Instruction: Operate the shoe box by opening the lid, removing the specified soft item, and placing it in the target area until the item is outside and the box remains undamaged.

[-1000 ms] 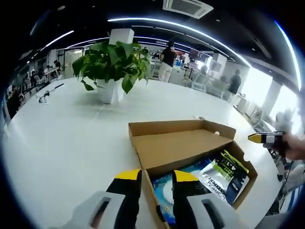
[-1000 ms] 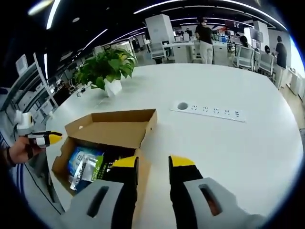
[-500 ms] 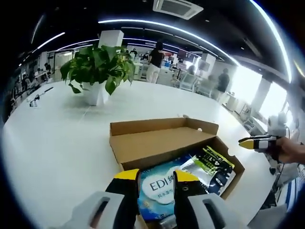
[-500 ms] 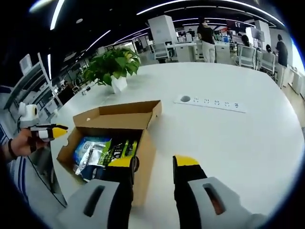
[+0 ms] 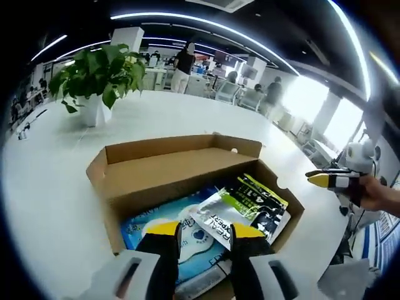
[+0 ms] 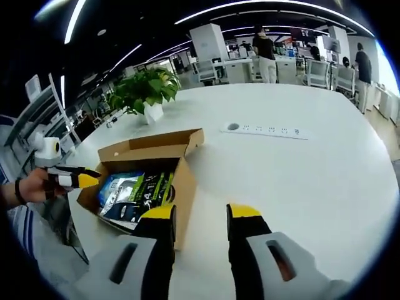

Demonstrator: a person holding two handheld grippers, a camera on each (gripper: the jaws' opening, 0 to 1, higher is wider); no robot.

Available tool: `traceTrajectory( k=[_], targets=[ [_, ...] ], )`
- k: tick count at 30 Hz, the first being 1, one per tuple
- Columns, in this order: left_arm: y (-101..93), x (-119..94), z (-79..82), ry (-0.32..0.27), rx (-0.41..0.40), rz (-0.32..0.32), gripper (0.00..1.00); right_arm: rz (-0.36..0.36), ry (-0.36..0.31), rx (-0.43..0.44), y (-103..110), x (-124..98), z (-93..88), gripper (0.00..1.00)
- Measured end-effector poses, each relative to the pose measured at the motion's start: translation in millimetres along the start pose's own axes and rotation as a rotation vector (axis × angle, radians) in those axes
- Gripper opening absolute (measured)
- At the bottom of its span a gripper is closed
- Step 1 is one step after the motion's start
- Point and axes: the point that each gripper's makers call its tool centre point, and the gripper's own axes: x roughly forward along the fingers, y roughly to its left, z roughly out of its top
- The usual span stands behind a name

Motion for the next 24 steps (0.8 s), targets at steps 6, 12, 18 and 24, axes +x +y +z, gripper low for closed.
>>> traceTrajectory(
  k=[6,12,18,24],
  targets=[
    [-10.5,7,-14.0,0.036,-0.003,-0.019,0.31,0.000,-0.013,-0.013,-1,-10,-1.0,0.30],
    [-14.1,14,-29.6,0.084,-0.021,-0.031,0.31,-0.004,-0.037,-0.011,-4,-21,-0.6,0.30],
    [-17.4,21,-38.0,0.114,-0.092,-0.041,0.29,-0.005,-0.040,-0.010,-3,-29,-9.1,0.30],
    [-21.9,26,-38.9,0.121,-0.103,-0.050,0.25,-0.011,-0.045,0.036,-8,-36,-23.3,0.29]
  ],
)
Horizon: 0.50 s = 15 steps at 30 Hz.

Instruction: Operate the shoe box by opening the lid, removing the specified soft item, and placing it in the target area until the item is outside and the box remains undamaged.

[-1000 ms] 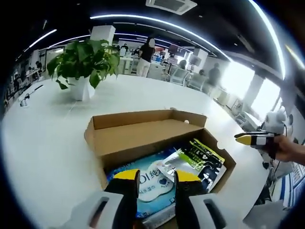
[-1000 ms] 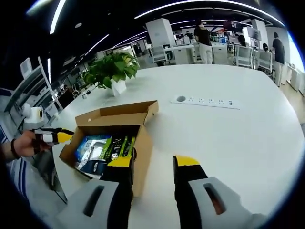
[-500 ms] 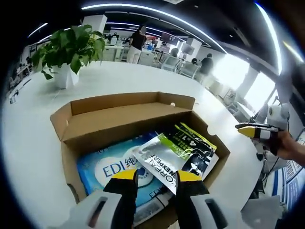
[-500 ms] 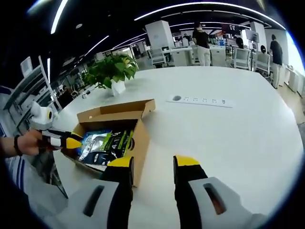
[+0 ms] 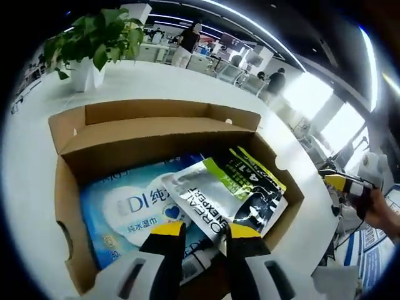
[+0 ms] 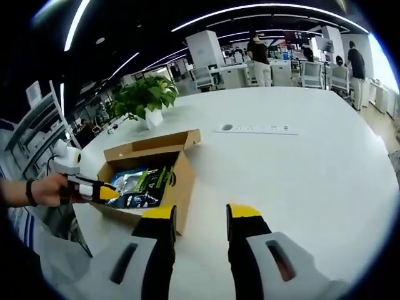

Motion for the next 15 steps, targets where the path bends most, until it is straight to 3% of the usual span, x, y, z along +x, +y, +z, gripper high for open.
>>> traceTrajectory(
  k=[6,15],
  targets=[
    [-3.4,2.4,2.4,-0.013,-0.029,-0.010,0.18,0.004,0.010,0.003,-4.7,-1.8,-9.4,0.29],
    [-0.2,1.2,5.7,-0.061,-0.045,0.013,0.03,0.013,0.001,0.006,3.5,-3.1,-7.4,0.28]
  ],
)
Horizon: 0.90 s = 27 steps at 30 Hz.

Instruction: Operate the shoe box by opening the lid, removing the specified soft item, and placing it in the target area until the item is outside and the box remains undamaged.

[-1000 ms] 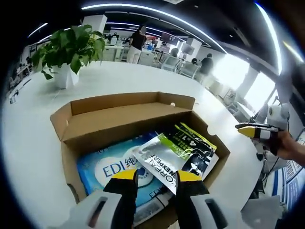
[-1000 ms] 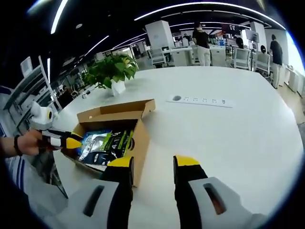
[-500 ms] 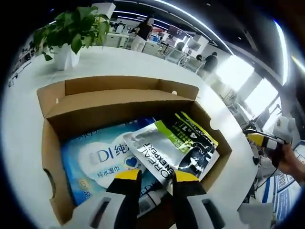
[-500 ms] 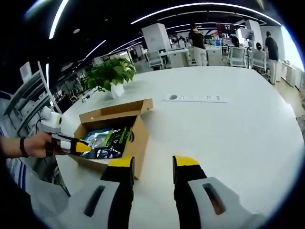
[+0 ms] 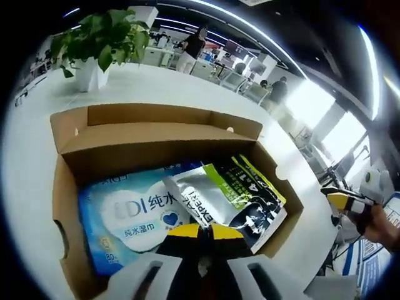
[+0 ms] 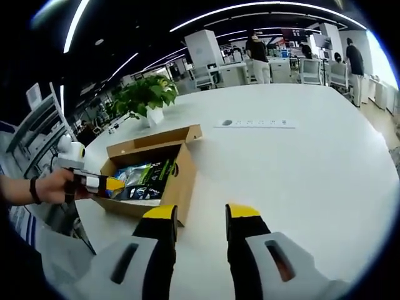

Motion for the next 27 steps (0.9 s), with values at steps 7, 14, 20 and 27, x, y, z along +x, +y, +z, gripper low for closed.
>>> traceTrajectory(
  k=[7,14,20,27],
  targets=[
    [4.0,-2,1.9,-0.016,-0.026,0.005,0.02,0.023,0.006,-0.009,9,7,0.4,0.28],
    [5.9,-3,3.6,-0.025,-0.030,0.005,0.02,0.053,0.011,-0.020,23,18,1.9,0.28],
    [13.5,-8,3.1,-0.024,-0.032,0.016,0.02,0.081,0.018,-0.032,37,27,4.2,0.27],
    [20.9,-11,5.1,-0.029,-0.039,0.020,0.02,0.114,0.025,-0.050,52,40,11.3,0.27]
  ],
)
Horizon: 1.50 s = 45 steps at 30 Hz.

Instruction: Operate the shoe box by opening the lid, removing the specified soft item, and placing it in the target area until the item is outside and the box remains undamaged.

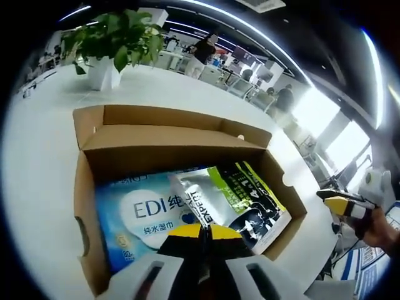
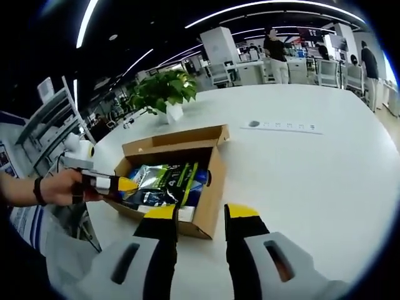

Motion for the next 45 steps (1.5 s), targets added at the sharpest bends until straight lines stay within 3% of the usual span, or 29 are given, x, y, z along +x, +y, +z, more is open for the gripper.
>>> traceTrajectory(
  k=[12,31,45],
  targets=[
    [5.8,-3,4.7,-0.011,-0.009,0.001,0.02,0.035,0.020,-0.024,13,16,3.8,0.27],
    [17.3,-5,-1.3,0.009,0.007,0.010,0.02,0.105,0.076,-0.031,41,55,-0.5,0.26],
    [18.4,-5,-2.7,0.005,-0.008,0.009,0.01,0.128,0.119,-0.025,44,71,-5.0,0.24]
  ],
)
